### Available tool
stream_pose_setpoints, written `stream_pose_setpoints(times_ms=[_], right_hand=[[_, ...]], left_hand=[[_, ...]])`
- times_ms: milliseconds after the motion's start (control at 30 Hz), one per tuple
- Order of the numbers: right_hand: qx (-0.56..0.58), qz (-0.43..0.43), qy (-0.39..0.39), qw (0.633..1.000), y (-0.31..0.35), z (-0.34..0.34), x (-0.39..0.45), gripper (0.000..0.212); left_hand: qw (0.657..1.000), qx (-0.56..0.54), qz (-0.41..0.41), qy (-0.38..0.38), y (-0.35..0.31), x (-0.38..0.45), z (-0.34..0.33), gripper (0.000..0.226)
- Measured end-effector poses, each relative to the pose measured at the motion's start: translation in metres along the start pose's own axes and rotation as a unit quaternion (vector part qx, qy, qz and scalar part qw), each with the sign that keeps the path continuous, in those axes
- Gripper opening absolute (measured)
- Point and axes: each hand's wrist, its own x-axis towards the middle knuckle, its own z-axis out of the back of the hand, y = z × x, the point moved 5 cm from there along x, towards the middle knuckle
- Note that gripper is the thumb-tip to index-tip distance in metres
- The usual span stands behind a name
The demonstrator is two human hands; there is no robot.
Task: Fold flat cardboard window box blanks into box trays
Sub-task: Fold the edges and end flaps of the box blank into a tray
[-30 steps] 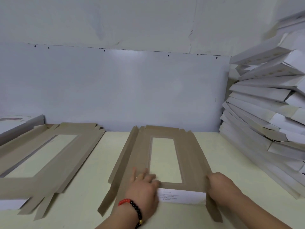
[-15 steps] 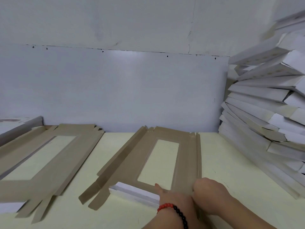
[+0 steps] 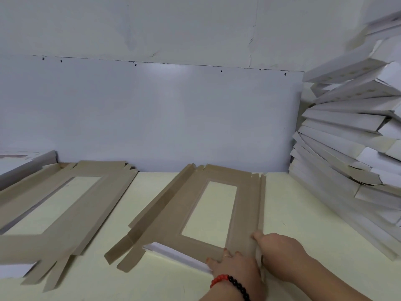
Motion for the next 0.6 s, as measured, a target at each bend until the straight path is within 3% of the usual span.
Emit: stream_pose_setpoints(times_ms=[167, 300, 400, 500, 600], right_hand=[[-0.049, -0.023, -0.039, 0.998, -0.009, -0.004, 0.014, 0.052], [-0.068, -0.074, -0.099, 0.990, -0.028, -0.006, 0.025, 0.055], [-0.060, -0.136, -0.099, 0.984, -0.051, -0.013, 0.031, 0.059], [-0.098, -0.185, -0.086, 0.974, -0.071, -0.018, 0.034, 0.064], [-0.140, -0.134, -0.084, 0.978, -0.080, -0.022, 0.038, 0.059]], left_hand=[[0.998, 0.050, -0.032, -0.011, 0.008, -0.012, 0.011, 0.040], [0.979, 0.176, -0.098, -0.029, 0.034, -0.024, 0.019, 0.028], [0.954, 0.278, -0.111, -0.034, 0.065, -0.028, 0.026, 0.030], [0.942, 0.313, -0.112, -0.040, 0.100, -0.029, 0.032, 0.030], [0.940, 0.313, -0.121, -0.066, 0.131, -0.029, 0.038, 0.040]])
